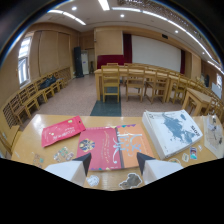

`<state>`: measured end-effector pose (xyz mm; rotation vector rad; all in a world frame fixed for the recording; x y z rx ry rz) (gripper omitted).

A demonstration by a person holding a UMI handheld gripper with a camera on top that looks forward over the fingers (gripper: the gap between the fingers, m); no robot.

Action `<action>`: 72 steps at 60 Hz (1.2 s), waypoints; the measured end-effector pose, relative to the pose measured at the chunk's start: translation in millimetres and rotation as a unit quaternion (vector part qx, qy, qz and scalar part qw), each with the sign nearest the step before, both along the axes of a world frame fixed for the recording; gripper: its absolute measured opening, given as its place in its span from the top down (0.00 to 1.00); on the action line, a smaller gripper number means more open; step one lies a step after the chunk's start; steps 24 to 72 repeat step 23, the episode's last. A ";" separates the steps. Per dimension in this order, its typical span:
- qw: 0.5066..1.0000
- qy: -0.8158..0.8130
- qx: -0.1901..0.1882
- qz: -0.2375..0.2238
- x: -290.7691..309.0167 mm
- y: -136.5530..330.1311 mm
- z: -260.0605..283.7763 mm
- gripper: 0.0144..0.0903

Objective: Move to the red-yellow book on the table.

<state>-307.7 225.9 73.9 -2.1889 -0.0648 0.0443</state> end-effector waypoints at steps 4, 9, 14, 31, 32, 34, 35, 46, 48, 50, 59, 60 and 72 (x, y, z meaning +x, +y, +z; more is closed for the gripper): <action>1.000 0.000 -0.003 -0.001 0.7 3.1 -3.5 0.06; 1.000 -0.002 -0.004 0.001 -0.1 4.5 -5.6 0.06; 1.000 -0.003 -0.007 0.004 -1.3 4.2 -7.3 0.06; 1.000 -0.005 -0.007 0.005 -0.5 4.2 -6.6 0.06; 1.000 -0.005 -0.007 0.005 -0.5 4.2 -6.6 0.06; 1.000 -0.005 -0.007 0.005 -0.5 4.2 -6.6 0.06; 1.000 -0.005 -0.007 0.005 -0.5 4.2 -6.6 0.06; 1.000 -0.005 -0.007 0.005 -0.5 4.2 -6.6 0.06; 1.000 -0.005 -0.007 0.005 -0.5 4.2 -6.6 0.06; 1.000 -0.005 -0.007 0.005 -0.5 4.2 -6.6 0.06; 1.000 -0.005 -0.007 0.005 -0.5 4.2 -6.6 0.06; 1.000 -0.005 -0.007 0.005 -0.5 4.2 -6.6 0.06; 1.000 -0.005 -0.007 0.005 -0.5 4.2 -6.6 0.06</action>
